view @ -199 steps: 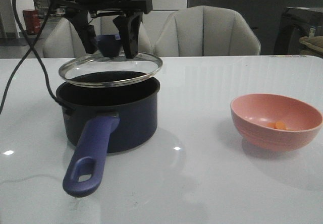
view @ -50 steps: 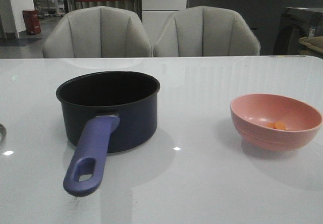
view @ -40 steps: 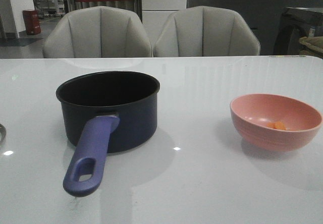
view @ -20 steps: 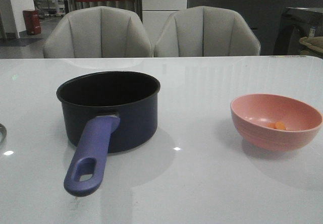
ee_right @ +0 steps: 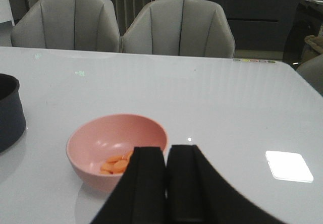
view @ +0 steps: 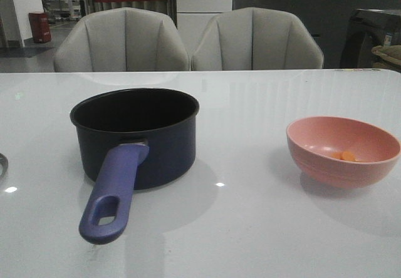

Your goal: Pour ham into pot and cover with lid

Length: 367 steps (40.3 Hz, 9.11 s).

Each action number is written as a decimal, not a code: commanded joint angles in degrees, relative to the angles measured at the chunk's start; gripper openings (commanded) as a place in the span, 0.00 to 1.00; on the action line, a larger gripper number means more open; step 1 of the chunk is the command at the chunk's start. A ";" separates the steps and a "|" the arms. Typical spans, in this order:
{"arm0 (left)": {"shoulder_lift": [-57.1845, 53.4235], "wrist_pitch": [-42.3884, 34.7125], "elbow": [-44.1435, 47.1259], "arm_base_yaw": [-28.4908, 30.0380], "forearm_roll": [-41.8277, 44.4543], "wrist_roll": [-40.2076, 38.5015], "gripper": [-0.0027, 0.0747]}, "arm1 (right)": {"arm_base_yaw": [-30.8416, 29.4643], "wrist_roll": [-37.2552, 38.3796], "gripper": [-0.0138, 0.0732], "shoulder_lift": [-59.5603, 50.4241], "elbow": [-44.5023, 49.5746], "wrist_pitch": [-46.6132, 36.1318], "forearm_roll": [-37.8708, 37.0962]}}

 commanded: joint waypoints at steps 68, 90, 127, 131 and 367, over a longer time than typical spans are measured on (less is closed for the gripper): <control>0.59 -4.24 -1.50 -0.64 0.00 -0.11 0.18 | -3.92 0.37 0.76 75.22 -55.14 28.82 11.16; 0.59 -4.24 -1.50 -0.64 0.00 -0.11 0.18 | -6.73 -3.45 0.76 96.92 -62.75 31.38 13.28; 0.59 -4.24 -1.50 -0.64 0.00 -0.11 0.18 | 0.77 -23.01 0.31 96.20 -83.42 41.43 28.36; 0.59 -4.24 -1.50 -0.64 0.00 -0.11 0.18 | 6.35 -23.42 0.31 95.80 -85.95 38.67 26.89; 0.59 -4.12 -1.50 -0.64 0.00 -0.11 0.18 | 7.57 -21.65 0.78 45.68 -37.78 6.37 18.25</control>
